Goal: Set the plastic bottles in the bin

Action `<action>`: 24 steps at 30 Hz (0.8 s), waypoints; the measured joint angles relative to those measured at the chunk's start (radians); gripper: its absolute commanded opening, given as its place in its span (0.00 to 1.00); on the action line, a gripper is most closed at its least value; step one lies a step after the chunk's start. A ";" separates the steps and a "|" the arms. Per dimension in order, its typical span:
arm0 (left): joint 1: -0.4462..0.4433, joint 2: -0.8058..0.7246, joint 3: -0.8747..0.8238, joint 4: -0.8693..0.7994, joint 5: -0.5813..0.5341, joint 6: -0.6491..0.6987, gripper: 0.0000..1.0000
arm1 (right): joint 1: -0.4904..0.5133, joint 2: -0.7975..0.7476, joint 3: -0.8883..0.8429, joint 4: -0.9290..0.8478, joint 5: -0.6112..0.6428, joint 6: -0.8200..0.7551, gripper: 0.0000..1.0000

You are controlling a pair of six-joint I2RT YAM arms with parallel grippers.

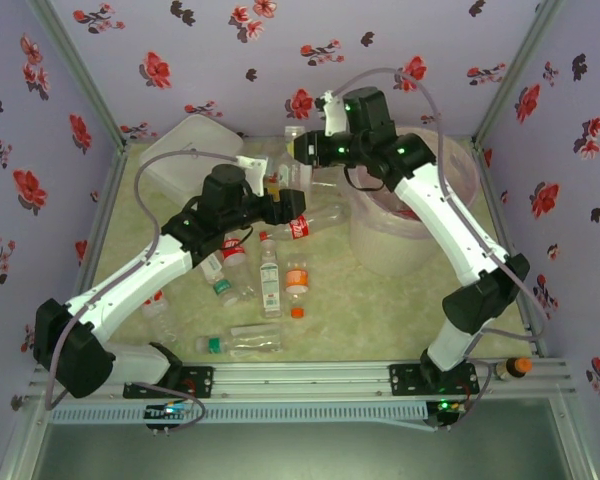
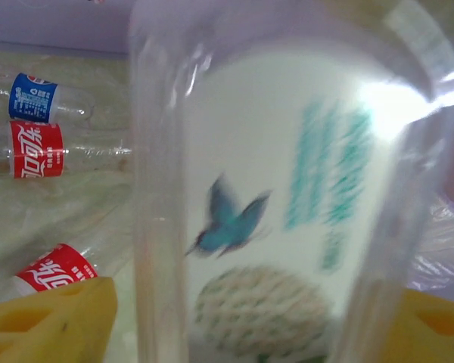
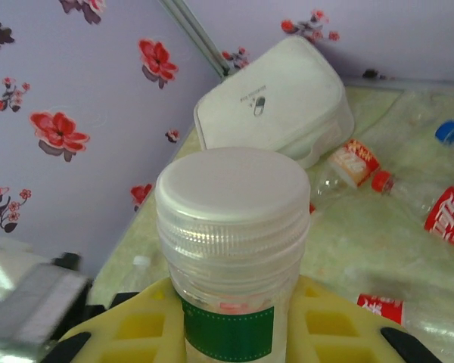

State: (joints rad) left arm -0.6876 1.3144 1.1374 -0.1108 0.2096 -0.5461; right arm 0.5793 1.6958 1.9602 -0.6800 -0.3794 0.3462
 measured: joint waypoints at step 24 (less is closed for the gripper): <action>0.166 -0.014 -0.089 -0.417 -0.436 -0.183 0.99 | -0.334 -0.066 0.323 -0.603 0.692 -0.288 0.00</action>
State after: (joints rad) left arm -0.5220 1.3003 1.0489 -0.5274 -0.2260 -0.7296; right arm 0.2455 1.6299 2.2833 -1.2827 0.3122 0.0582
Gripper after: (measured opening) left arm 0.994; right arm 0.263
